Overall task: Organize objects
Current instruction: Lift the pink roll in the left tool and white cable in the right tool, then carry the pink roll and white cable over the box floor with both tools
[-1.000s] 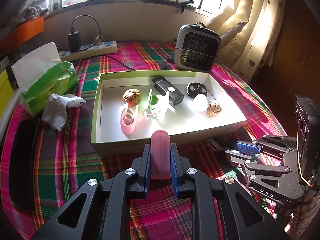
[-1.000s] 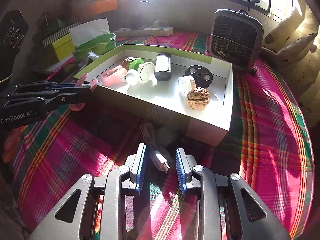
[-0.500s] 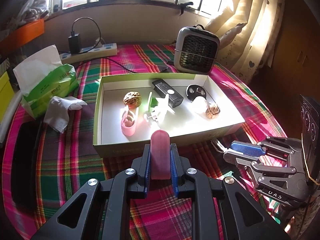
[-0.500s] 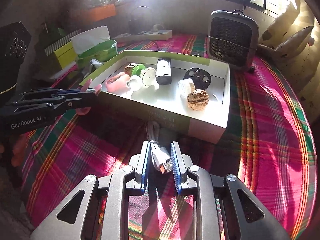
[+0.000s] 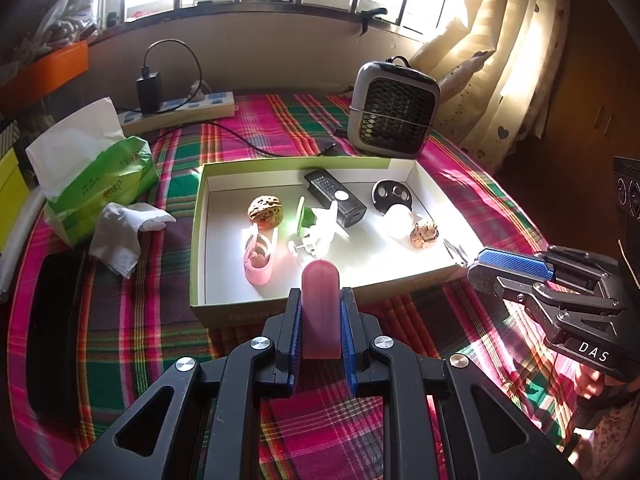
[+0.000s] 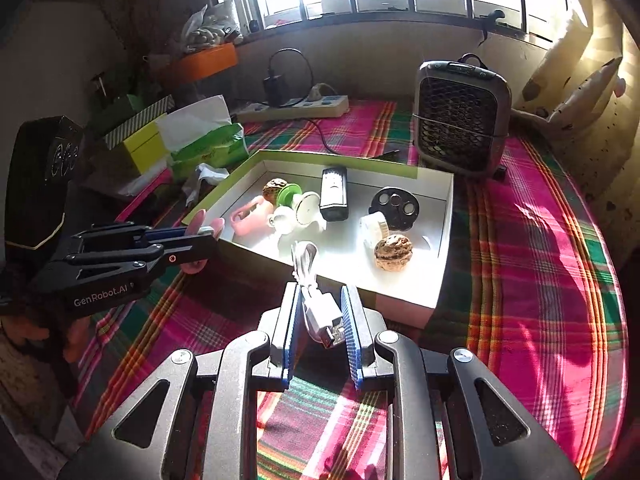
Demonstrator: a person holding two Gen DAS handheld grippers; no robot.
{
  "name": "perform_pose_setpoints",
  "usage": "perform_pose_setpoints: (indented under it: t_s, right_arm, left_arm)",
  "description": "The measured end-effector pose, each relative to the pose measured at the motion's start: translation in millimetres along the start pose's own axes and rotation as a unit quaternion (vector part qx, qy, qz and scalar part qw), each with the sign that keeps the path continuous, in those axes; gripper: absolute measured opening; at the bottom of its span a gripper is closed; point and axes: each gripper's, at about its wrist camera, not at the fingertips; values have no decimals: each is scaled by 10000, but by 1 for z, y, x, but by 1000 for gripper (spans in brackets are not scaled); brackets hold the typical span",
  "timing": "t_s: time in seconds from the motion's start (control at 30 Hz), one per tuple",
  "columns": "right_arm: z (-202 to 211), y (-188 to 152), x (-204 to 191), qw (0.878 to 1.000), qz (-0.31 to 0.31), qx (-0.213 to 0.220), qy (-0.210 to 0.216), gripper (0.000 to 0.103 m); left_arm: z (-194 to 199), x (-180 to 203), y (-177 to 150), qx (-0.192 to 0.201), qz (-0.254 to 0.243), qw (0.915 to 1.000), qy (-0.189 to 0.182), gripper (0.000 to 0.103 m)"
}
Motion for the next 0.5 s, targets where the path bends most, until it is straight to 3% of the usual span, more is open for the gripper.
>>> perform_pose_setpoints:
  t_s: [0.5]
  right_arm:
    - [-32, 58, 22, 9984, -257, -116, -482, 22]
  left_arm:
    - [-18, -4, 16, -69, 19, 10000, -24, 15]
Point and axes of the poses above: each gripper's, at about its wrist camera, not at the fingertips, and z roughly against the way its jaws point, x to its right, y to its top, and after that the axes turned 6 degrees about -x, right-handed
